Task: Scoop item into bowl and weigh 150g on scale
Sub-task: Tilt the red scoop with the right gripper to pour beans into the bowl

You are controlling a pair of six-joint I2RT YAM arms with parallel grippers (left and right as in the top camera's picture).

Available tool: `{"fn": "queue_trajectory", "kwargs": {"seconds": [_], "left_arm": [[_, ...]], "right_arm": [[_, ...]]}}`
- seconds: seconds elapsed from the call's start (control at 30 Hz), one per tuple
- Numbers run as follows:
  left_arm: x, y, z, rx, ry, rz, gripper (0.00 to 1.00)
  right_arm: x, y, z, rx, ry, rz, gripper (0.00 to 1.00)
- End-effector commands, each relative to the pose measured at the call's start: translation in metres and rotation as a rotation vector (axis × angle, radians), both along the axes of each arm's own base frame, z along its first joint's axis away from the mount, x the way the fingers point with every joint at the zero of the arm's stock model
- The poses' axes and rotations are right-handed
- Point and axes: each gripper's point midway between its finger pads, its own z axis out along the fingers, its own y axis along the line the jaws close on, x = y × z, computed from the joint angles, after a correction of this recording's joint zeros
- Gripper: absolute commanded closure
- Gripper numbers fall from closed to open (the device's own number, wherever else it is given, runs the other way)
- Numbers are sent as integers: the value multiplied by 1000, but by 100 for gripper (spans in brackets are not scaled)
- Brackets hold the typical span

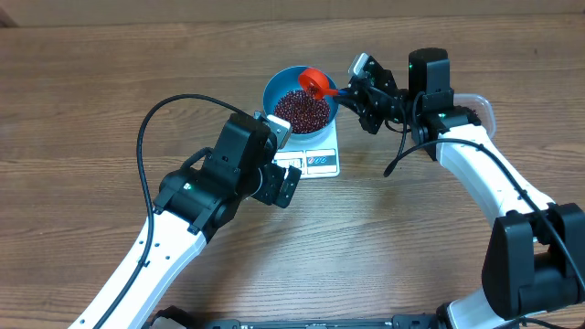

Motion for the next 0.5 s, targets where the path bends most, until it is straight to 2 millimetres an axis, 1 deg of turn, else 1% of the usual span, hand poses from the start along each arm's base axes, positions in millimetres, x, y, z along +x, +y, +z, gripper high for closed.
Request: {"fn": "queue_trajectory", "kwargs": {"seconds": [0.0, 0.47], "left_arm": [[-1, -1, -4, 8, 8, -16, 1], [-1, -1, -4, 7, 7, -16, 0]], "right_arm": [[0, 1, -1, -4, -2, 2, 96], [1, 1, 0, -3, -9, 2, 96]]}}
